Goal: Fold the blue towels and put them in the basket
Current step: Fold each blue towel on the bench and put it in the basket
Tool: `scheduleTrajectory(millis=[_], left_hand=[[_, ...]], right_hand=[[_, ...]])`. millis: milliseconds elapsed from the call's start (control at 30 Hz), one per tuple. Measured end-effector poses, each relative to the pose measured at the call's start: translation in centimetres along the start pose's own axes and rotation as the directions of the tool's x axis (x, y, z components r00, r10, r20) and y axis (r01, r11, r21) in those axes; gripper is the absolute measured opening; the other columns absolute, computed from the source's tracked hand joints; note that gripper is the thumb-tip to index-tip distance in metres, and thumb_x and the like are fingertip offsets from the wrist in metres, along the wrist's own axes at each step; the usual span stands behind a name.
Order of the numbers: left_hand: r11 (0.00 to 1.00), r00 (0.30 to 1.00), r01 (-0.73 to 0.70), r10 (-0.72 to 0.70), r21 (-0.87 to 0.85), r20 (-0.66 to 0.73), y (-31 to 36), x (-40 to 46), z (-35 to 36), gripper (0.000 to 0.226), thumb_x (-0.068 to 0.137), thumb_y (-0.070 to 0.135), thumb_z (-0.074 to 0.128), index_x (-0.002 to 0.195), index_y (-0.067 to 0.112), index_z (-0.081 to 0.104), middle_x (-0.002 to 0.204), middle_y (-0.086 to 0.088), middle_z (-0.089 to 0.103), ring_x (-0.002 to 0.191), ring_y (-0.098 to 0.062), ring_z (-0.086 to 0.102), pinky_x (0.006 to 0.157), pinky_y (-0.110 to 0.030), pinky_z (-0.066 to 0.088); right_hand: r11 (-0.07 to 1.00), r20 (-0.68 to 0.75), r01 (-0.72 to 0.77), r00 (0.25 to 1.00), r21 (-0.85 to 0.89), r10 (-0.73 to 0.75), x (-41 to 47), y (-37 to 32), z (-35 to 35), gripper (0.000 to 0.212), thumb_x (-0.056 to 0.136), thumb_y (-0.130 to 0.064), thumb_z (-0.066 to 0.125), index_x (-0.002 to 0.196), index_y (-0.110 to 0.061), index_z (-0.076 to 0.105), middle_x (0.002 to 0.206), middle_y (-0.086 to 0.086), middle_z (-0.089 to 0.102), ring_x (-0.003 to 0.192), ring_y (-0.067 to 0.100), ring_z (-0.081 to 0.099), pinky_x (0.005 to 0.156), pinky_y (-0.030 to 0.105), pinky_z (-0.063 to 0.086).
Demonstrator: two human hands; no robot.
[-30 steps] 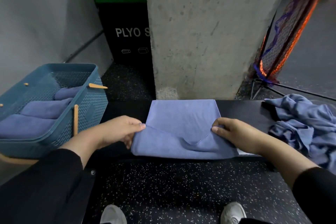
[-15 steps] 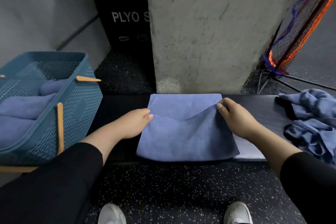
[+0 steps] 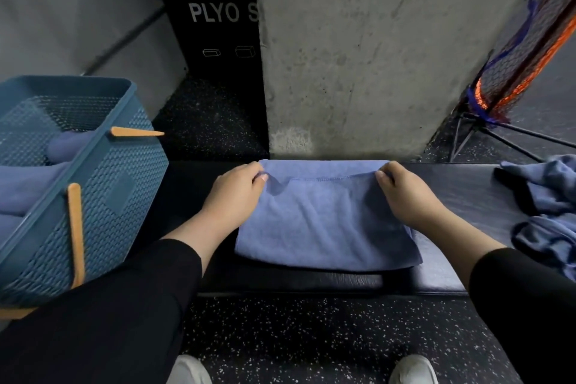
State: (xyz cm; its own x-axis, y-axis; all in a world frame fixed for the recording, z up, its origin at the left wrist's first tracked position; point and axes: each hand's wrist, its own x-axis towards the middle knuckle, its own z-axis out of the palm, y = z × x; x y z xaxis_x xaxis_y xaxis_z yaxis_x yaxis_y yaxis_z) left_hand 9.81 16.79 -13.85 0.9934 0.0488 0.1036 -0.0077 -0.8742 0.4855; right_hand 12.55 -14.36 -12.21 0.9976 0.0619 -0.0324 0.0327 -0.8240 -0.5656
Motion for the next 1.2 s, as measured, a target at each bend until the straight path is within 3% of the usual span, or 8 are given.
scheduleTrajectory(millis=[167, 367, 600, 867, 933, 1033, 1133, 1200], left_hand=[[0.971, 0.998, -0.051, 0.042, 0.233, 0.04, 0.3, 0.2, 0.8, 0.025, 0.106, 0.03, 0.038, 0.094, 0.019, 0.056, 0.101, 0.001, 0.062, 0.098, -0.025, 0.057, 0.083, -0.039, 0.034], [0.95, 0.992, -0.098, 0.069, 0.296, 0.108, 0.9, -1.6, -0.4, 0.024, 0.107, 0.031, 0.035, 0.089, 0.021, 0.048, 0.088, -0.001, 0.065, 0.087, -0.027, 0.059, 0.085, -0.039, 0.037], [0.968, 0.977, -0.06, 0.007, 0.242, 0.215, 1.4, -4.9, -2.2, 0.033, 0.106, 0.034, 0.038, 0.077, 0.02, 0.038, 0.07, 0.001, 0.051, 0.07, -0.026, 0.053, 0.058, -0.037, 0.029], [0.982, 0.954, 0.001, -0.057, 0.188, 0.294, 2.1, -6.8, -3.7, 0.035, 0.104, 0.035, 0.039, 0.073, 0.018, 0.041, 0.074, -0.002, 0.055, 0.067, -0.021, 0.052, 0.058, -0.035, 0.034], [0.995, 0.969, 0.034, -0.056, 0.098, 0.239, 2.4, -6.9, -4.2, 0.036, 0.102, 0.031, 0.043, 0.07, 0.014, 0.04, 0.067, -0.001, 0.053, 0.062, -0.019, 0.048, 0.058, -0.035, 0.033], [0.953, 0.984, 0.083, -0.032, -0.29, 0.176, 3.3, -7.2, -5.4, 0.039, 0.096, 0.02, 0.052, 0.061, 0.019, 0.036, 0.06, 0.001, 0.038, 0.058, -0.012, 0.035, 0.06, -0.034, 0.027], [0.767, 0.982, 0.153, -0.049, -0.623, 0.182, 4.2, -7.7, -6.9, 0.04, 0.094, 0.021, 0.054, 0.056, 0.024, 0.042, 0.063, 0.004, 0.037, 0.061, -0.006, 0.034, 0.063, -0.034, 0.026], [0.605, 0.97, 0.234, -0.087, -0.761, 0.229, 4.5, -7.8, -7.5, 0.043, 0.099, 0.013, 0.049, 0.058, 0.023, 0.055, 0.066, 0.004, 0.052, 0.066, -0.006, 0.047, 0.065, -0.032, 0.033]], right_hand=[[0.999, 0.015, 0.023, 1.0, -0.034, -0.023, -0.4, 0.0, 0.1, 0.024, 0.104, -0.032, 0.042, 0.086, -0.017, 0.045, 0.075, 0.007, 0.059, 0.072, 0.03, 0.054, 0.063, 0.038, 0.037], [0.995, 0.095, 0.054, 0.994, -0.079, -0.046, -2.7, -0.4, -0.6, 0.027, 0.105, -0.032, 0.041, 0.085, -0.015, 0.044, 0.072, 0.004, 0.056, 0.071, 0.027, 0.051, 0.06, 0.036, 0.031], [0.992, 0.189, 0.083, 0.98, -0.093, -0.064, -6.0, -0.5, -1.4, 0.023, 0.105, -0.033, 0.041, 0.094, -0.015, 0.051, 0.083, 0.002, 0.06, 0.08, 0.025, 0.054, 0.067, 0.033, 0.036], [0.996, 0.244, 0.068, 0.968, -0.065, -0.05, -8.5, -0.5, -2.4, 0.021, 0.103, -0.037, 0.044, 0.092, -0.021, 0.052, 0.087, -0.003, 0.062, 0.083, 0.018, 0.056, 0.068, 0.031, 0.039], [0.996, 0.223, 0.085, 0.971, 0.003, -0.084, -8.8, -0.7, -3.1, 0.022, 0.103, -0.035, 0.046, 0.092, -0.018, 0.055, 0.083, -0.004, 0.062, 0.08, 0.015, 0.055, 0.067, 0.023, 0.04], [0.967, 0.182, 0.026, 0.98, 0.253, -0.074, -9.1, -1.0, -4.2, 0.028, 0.102, -0.035, 0.049, 0.09, -0.012, 0.059, 0.072, -0.005, 0.054, 0.068, 0.01, 0.045, 0.067, 0.031, 0.037], [0.848, 0.213, -0.069, 0.976, 0.525, -0.052, -9.2, -1.0, -5.2, 0.03, 0.101, -0.04, 0.051, 0.086, -0.015, 0.058, 0.071, -0.004, 0.045, 0.066, 0.013, 0.038, 0.063, 0.033, 0.032], [0.787, 0.215, -0.086, 0.975, 0.611, -0.06, -9.1, -1.5, -6.0, 0.03, 0.102, -0.039, 0.051, 0.083, -0.016, 0.058, 0.071, -0.001, 0.043, 0.064, 0.013, 0.037, 0.058, 0.029, 0.029]])
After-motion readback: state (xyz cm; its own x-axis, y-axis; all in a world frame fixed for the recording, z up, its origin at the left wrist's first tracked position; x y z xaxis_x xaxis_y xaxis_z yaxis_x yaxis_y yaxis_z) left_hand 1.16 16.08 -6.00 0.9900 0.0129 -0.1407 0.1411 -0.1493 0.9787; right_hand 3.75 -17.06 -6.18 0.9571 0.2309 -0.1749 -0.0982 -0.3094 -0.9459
